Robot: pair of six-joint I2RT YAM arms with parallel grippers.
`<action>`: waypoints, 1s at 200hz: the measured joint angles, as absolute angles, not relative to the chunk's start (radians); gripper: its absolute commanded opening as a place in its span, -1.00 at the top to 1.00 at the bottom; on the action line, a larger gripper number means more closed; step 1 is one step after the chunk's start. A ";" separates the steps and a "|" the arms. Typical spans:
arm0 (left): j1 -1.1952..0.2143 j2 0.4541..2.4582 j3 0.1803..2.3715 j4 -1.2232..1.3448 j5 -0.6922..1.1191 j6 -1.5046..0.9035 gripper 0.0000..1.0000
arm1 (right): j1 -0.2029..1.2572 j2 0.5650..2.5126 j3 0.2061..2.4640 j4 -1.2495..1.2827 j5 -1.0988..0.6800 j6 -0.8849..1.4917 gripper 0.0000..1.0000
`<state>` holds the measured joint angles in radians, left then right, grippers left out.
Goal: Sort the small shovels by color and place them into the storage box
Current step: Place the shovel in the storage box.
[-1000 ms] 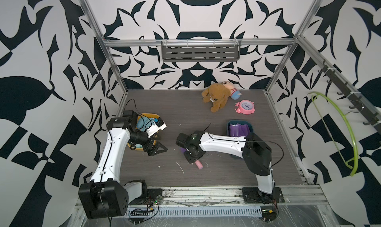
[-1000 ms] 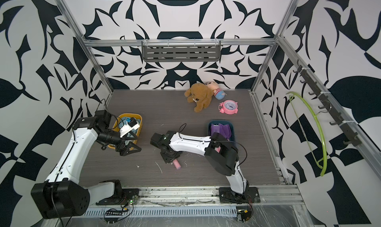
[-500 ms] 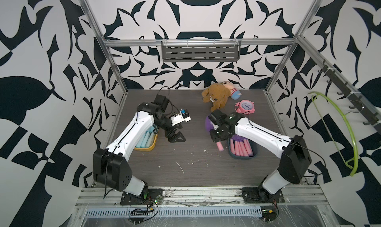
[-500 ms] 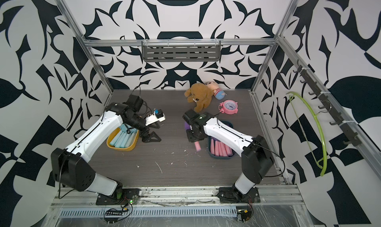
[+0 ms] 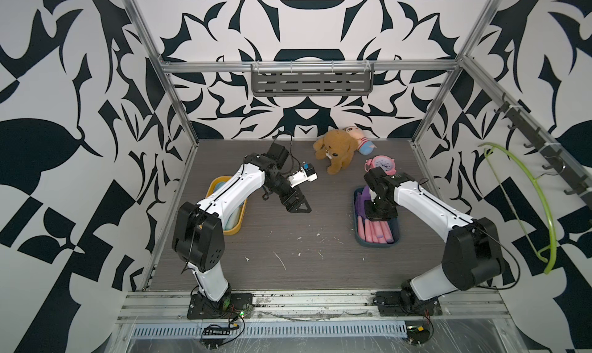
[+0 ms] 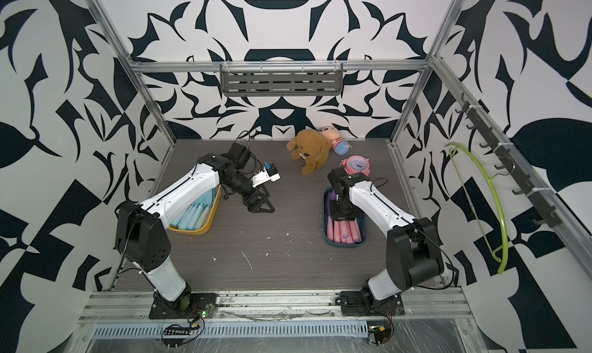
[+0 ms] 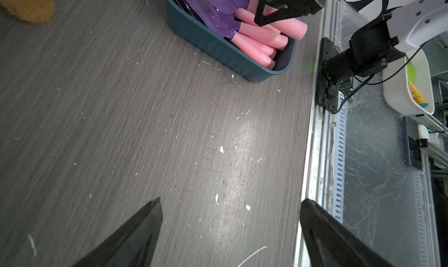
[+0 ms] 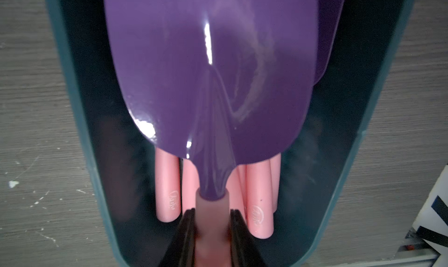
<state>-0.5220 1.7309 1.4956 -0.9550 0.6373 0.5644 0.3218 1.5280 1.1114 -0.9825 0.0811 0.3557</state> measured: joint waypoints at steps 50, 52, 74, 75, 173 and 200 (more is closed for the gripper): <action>-0.522 1.712 1.456 -0.944 0.635 0.557 -0.93 | 0.320 1.570 1.078 -0.923 0.064 0.356 0.51; -0.522 1.711 1.456 -0.944 0.635 0.557 -0.93 | 0.320 1.571 1.077 -0.921 0.063 0.356 0.49; -0.522 1.709 1.456 -0.942 0.635 0.557 -0.93 | 0.320 1.583 1.068 -0.902 0.062 0.358 0.37; -0.522 1.709 1.456 -0.942 0.635 0.557 -0.93 | 0.320 1.583 1.068 -0.901 0.062 0.358 0.36; -0.521 1.686 1.448 -0.939 0.624 0.557 -0.94 | 0.320 1.552 1.068 -0.901 0.086 0.361 0.30; -0.513 1.676 1.446 -0.939 0.624 0.558 -0.95 | 0.308 1.481 1.079 -0.920 0.135 0.351 -0.02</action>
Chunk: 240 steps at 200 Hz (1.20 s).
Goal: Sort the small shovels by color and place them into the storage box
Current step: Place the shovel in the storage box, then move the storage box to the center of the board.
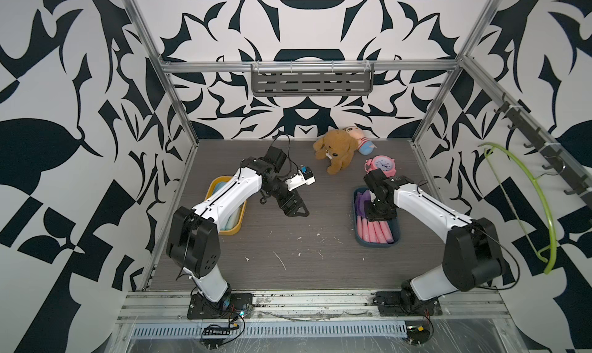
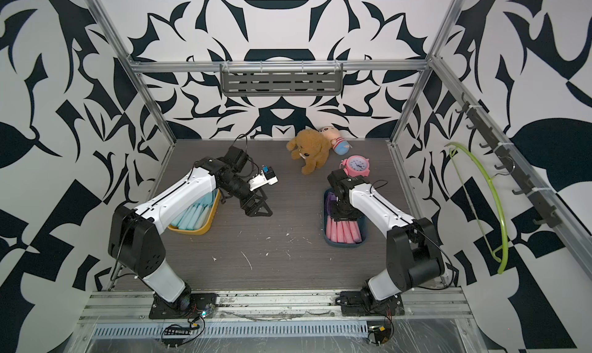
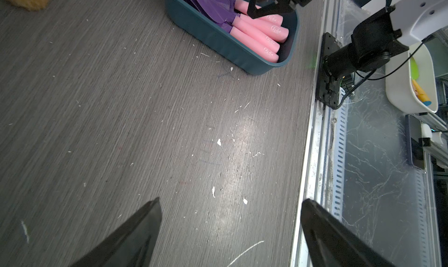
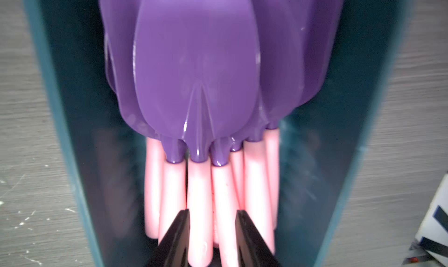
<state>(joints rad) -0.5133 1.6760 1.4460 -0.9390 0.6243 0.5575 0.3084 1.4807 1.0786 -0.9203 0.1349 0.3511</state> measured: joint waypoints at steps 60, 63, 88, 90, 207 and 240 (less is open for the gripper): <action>-0.427 1.585 1.371 -0.894 0.631 0.539 -0.98 | -0.023 1.417 1.117 -0.872 0.012 0.307 -0.37; -0.421 1.580 1.365 -0.890 0.631 0.535 -0.98 | -0.047 1.420 1.115 -0.865 -0.009 0.306 -0.37; -0.356 1.544 1.324 -0.846 0.638 0.497 -0.99 | -0.172 1.455 1.095 -0.814 -0.123 0.299 -0.40; -0.352 1.542 1.323 -0.844 0.638 0.495 -0.99 | -0.176 1.458 1.093 -0.809 -0.131 0.299 -0.40; -0.280 1.500 1.289 -0.773 0.669 0.454 -0.98 | -0.152 1.533 0.992 -0.661 -0.351 0.321 -0.40; -0.280 1.500 1.289 -0.773 0.677 0.443 -0.98 | -0.046 1.514 0.982 -0.661 -0.349 0.353 -0.39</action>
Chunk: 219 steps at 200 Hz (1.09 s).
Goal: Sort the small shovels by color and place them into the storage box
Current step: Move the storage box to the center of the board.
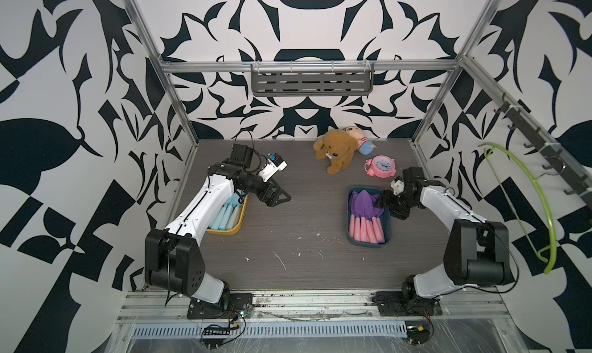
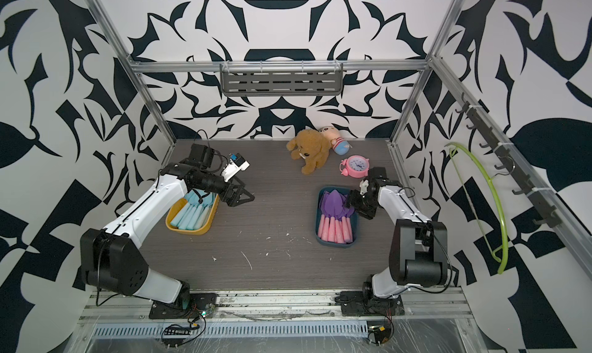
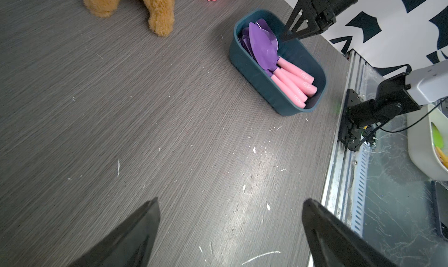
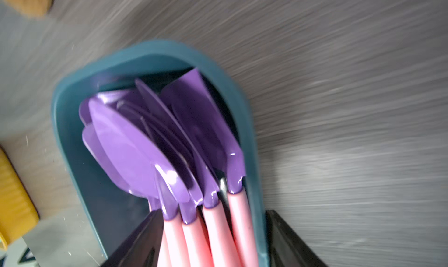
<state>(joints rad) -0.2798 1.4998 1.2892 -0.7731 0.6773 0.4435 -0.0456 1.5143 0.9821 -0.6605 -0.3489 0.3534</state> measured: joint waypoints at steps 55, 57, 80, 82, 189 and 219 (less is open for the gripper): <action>-0.279 1.500 1.289 -0.765 0.678 0.441 -0.98 | 0.113 1.579 1.012 -0.639 -0.327 0.409 -0.38; -0.279 1.500 1.289 -0.765 0.678 0.441 -0.98 | 0.116 1.584 1.016 -0.638 -0.325 0.410 -0.38; -0.276 1.499 1.285 -0.758 0.678 0.441 -0.98 | 0.136 1.621 1.049 -0.627 -0.308 0.416 -0.40; -0.275 1.498 1.283 -0.757 0.678 0.441 -0.98 | 0.136 1.621 1.050 -0.627 -0.307 0.416 -0.41; -0.245 1.480 1.265 -0.747 0.679 0.440 -0.98 | 0.114 1.711 1.172 -0.604 -0.278 0.408 -0.40; -0.229 1.473 1.251 -0.726 0.680 0.416 -0.99 | 0.168 1.725 1.172 -0.585 -0.278 0.422 -0.39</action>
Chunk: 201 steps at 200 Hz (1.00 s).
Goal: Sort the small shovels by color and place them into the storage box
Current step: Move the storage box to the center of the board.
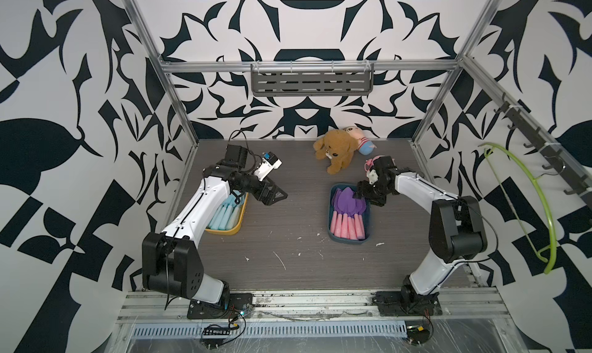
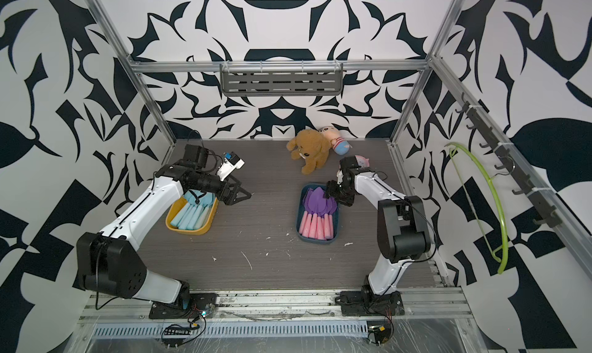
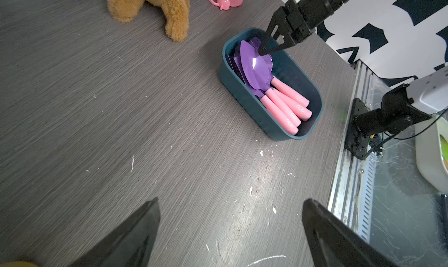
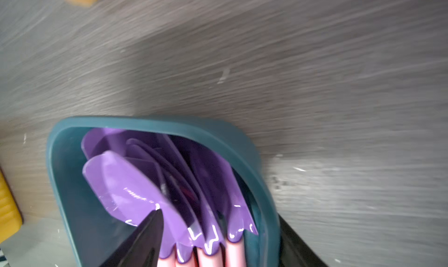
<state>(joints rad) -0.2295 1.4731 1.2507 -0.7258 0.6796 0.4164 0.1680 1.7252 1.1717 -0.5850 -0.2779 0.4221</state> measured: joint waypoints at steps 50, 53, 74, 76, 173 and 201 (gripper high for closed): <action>-0.172 1.471 1.211 -0.664 0.624 0.325 -0.99 | 0.255 1.727 1.172 -0.550 -0.281 0.459 -0.39; -0.165 1.471 1.208 -0.658 0.618 0.318 -0.99 | 0.258 1.728 1.172 -0.548 -0.281 0.461 -0.38; -0.093 1.463 1.177 -0.619 0.582 0.254 -0.99 | 0.275 1.738 1.176 -0.534 -0.283 0.476 -0.37; -0.086 1.462 1.175 -0.616 0.580 0.248 -0.99 | 0.277 1.739 1.176 -0.532 -0.283 0.477 -0.37; 0.270 1.560 1.092 -0.442 0.256 0.067 -0.99 | 0.307 1.693 1.179 -0.530 -0.256 0.489 -0.37; 0.275 1.645 1.109 -0.430 0.179 0.067 -0.99 | 0.307 1.641 1.154 -0.531 -0.247 0.484 -0.37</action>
<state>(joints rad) 0.2752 1.6447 1.1091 -0.4305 0.1791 0.0673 0.3073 1.6413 1.1542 -0.5312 -0.2466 0.4843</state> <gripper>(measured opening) 0.994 0.686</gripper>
